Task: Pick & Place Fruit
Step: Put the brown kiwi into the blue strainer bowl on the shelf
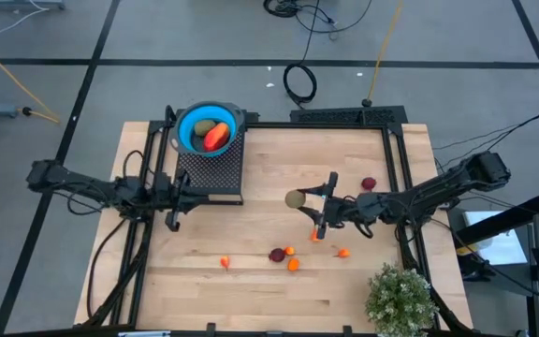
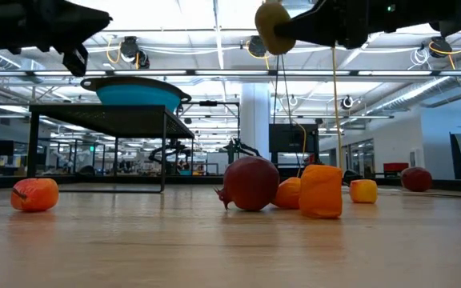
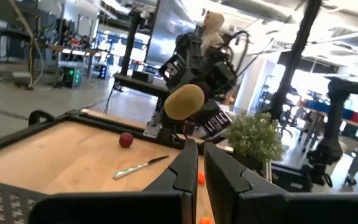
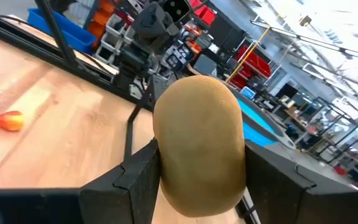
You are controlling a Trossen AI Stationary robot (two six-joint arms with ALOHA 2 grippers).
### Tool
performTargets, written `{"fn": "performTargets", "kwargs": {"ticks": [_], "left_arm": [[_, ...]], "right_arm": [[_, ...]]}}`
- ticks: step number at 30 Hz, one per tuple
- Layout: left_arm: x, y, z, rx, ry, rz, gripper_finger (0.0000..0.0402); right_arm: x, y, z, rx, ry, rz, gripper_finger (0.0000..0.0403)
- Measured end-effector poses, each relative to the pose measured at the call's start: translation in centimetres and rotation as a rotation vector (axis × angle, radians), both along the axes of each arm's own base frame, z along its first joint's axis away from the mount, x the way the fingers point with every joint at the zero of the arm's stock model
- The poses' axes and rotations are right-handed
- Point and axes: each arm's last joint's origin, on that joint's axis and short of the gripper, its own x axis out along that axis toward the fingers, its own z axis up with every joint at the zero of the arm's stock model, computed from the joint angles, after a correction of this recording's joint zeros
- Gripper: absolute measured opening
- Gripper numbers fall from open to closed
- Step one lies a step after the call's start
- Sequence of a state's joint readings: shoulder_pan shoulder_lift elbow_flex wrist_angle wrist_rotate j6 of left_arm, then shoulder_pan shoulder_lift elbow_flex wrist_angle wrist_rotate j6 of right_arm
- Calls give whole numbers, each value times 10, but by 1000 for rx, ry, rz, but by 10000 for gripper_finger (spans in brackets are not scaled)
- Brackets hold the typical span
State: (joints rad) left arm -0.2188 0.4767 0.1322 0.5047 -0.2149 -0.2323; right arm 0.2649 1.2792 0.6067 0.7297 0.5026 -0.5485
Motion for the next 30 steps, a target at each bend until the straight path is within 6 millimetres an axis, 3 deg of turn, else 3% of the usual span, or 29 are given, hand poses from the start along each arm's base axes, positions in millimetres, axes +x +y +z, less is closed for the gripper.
{"fn": "performTargets", "kwargs": {"ticks": [11, 20, 30], "left_arm": [[38, -7, -2, -84, 63, 43, 26], [82, -19, 17, -60, 139, 41, 26], [125, -34, 29, -28, 255, 26, 26]], "right_arm": [[17, 4, -22, -58, 9, -2, 199], [25, 6, -36, -72, 20, -5, 199], [24, 15, -38, -41, 10, -19, 199]]}}
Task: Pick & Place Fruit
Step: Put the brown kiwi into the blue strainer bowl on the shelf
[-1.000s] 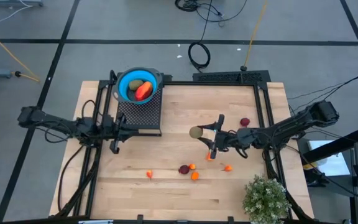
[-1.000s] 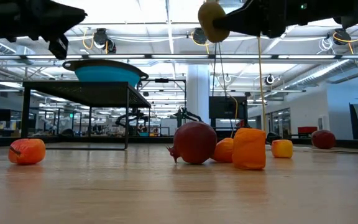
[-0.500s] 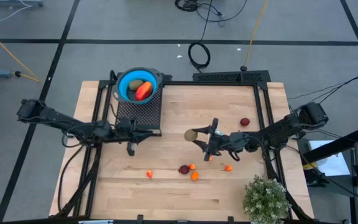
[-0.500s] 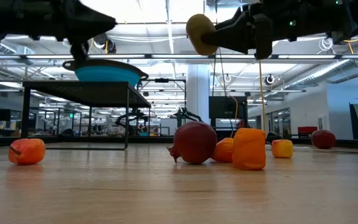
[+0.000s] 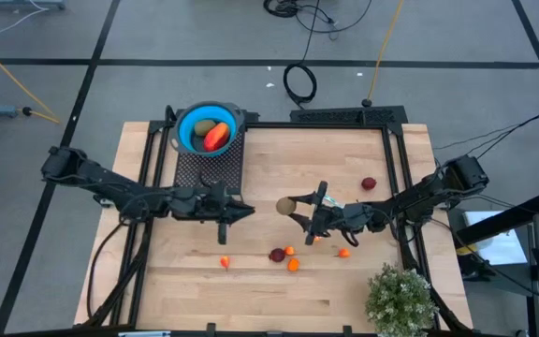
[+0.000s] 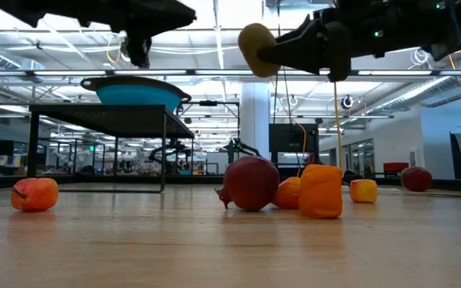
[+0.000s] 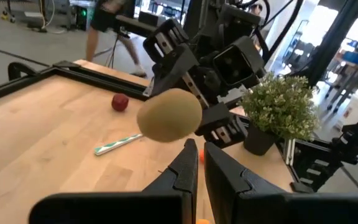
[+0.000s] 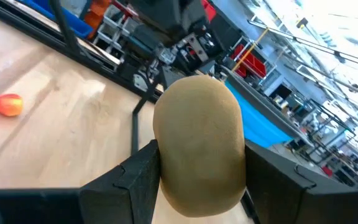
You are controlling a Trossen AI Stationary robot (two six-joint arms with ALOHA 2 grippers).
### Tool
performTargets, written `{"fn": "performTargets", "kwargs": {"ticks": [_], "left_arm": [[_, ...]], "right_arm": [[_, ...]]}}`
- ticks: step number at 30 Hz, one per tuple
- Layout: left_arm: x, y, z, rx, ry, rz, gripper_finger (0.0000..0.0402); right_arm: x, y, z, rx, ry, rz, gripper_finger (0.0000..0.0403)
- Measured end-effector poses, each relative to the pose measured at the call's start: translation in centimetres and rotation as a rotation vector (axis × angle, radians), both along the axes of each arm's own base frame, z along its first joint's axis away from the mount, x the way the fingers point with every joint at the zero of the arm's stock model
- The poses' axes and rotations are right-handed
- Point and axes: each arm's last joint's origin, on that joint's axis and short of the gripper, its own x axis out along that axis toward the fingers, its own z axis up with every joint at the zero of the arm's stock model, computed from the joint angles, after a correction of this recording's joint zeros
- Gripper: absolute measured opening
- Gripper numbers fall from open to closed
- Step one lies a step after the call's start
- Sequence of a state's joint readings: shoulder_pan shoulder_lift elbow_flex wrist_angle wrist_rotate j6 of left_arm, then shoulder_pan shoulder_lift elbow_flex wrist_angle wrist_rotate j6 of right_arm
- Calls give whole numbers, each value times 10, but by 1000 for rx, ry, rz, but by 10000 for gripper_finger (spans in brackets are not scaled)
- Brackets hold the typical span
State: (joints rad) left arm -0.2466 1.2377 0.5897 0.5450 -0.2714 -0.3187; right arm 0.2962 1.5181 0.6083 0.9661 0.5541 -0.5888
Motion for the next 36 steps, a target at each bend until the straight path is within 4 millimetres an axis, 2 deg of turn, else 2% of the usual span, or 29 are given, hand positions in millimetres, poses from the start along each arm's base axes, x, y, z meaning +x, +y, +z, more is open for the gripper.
{"fn": "performTargets", "kwargs": {"ticks": [11, 24, 28, 36], "left_arm": [[33, -9, 9, 20, 72, -9, 26], [39, -11, 10, 39, 66, -16, 29], [39, -11, 10, 46, 66, 3, 62], [40, -10, 10, 46, 52, 31, 184]], "right_arm": [[-4, 15, 0, 3, 0, 53, 199], [-4, 15, -1, 2, 7, 49, 199], [-4, 14, -1, 2, 6, 48, 199], [-2, 5, 0, -2, 4, -54, 199]]}}
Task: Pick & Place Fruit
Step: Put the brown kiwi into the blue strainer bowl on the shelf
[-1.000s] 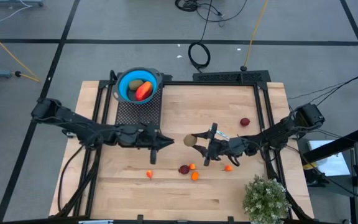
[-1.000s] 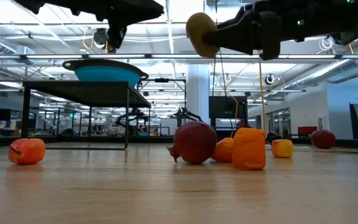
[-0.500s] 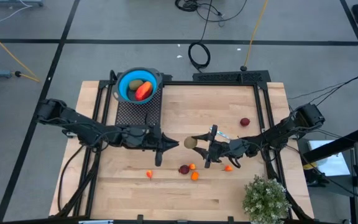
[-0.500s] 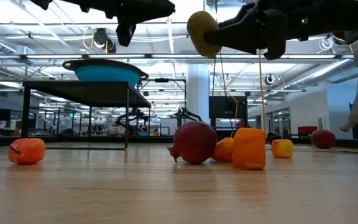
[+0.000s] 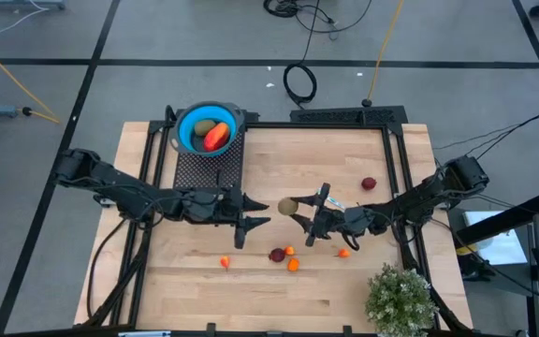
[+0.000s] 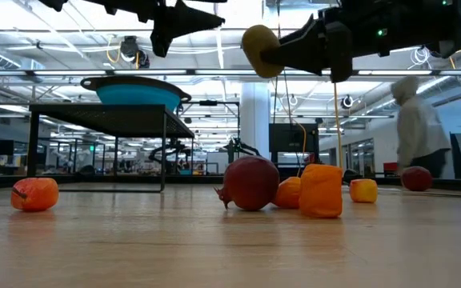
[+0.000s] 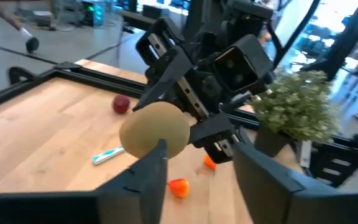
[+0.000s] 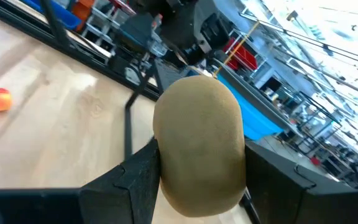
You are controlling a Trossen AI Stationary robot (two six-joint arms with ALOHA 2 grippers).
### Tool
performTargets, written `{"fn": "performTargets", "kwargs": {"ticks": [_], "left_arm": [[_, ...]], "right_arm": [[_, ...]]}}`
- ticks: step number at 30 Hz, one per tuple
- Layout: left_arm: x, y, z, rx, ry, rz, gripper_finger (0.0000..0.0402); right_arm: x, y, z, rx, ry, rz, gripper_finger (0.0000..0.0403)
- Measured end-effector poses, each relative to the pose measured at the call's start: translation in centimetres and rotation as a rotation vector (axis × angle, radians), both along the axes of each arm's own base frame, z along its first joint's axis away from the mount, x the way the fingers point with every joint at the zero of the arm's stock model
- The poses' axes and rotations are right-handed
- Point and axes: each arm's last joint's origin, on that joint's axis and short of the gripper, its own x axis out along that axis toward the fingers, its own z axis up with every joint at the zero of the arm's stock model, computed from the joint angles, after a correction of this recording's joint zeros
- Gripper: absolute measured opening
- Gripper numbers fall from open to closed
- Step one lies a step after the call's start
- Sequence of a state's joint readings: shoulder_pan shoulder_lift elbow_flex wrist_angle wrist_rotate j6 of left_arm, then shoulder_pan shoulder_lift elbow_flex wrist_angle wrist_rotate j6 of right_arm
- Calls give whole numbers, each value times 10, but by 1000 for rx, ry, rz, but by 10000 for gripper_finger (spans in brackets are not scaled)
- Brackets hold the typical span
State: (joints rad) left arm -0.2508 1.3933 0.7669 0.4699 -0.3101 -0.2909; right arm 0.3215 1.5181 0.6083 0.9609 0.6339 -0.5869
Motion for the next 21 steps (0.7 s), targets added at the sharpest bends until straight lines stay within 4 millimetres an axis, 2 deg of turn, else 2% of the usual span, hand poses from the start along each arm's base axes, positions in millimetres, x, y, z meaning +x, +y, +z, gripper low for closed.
{"fn": "performTargets", "kwargs": {"ticks": [5, 10, 21], "left_arm": [[6, 2, -10, 15, 23, 56, 244], [15, 9, -21, 19, 37, 91, 280], [20, 17, -21, 93, 4, 105, 294]], "right_arm": [[1, -5, 1, 2, -8, -15, 199], [2, -8, 1, 2, -8, -25, 199], [4, -12, -4, -10, 19, -65, 199]]}}
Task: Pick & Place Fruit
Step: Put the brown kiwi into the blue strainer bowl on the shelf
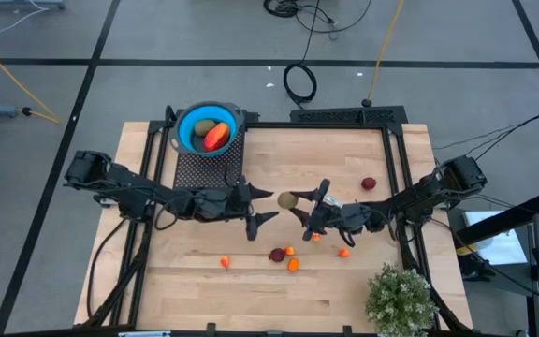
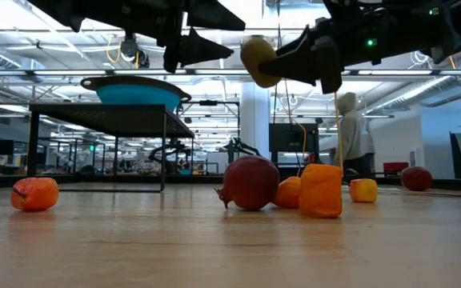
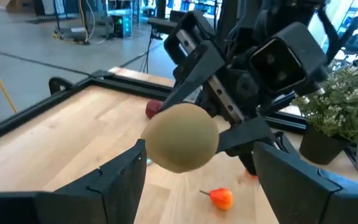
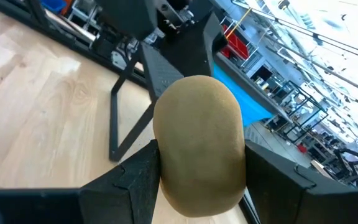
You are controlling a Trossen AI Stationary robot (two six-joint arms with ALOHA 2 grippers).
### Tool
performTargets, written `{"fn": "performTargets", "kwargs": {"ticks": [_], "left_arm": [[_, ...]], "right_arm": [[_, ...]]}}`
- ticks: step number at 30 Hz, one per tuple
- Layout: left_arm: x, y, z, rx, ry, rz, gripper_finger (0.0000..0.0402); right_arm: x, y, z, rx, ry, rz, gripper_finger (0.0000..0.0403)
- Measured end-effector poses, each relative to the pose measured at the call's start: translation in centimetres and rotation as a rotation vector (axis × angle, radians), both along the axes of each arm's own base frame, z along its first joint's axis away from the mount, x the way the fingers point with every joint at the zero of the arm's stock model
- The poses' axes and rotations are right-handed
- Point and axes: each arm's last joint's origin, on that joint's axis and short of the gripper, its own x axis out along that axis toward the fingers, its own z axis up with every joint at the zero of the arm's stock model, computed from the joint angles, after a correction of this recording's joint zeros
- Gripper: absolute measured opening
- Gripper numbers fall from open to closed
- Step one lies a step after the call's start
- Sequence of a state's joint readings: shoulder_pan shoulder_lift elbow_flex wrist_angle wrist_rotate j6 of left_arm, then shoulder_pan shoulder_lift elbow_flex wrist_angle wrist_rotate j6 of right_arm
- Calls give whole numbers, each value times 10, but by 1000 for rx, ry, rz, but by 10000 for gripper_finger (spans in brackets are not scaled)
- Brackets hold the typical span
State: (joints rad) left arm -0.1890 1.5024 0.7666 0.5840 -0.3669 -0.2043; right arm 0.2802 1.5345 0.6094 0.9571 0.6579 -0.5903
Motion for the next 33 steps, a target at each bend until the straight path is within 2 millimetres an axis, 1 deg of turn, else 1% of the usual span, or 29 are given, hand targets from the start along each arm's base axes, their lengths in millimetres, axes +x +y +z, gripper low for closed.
{"fn": "performTargets", "kwargs": {"ticks": [9, 15, 18, 22, 26, 33], "left_arm": [[2, 1, -1, 23, 3, 2, 294], [17, 3, -5, 55, 28, 12, 294], [28, 5, -1, 53, 17, 18, 294], [38, 7, 3, 79, 57, 6, 294], [40, 8, 6, 82, 81, 6, 294], [39, 9, 3, 66, 111, 39, 289]], "right_arm": [[1, -1, 3, 7, -33, 7, 199], [1, 0, 3, 15, -34, 27, 199], [1, 0, 3, 14, -34, 26, 199], [1, 0, 1, 8, -14, 26, 199], [1, 0, 1, 8, -12, 25, 199], [1, 0, 1, 12, -14, 26, 199]]}}
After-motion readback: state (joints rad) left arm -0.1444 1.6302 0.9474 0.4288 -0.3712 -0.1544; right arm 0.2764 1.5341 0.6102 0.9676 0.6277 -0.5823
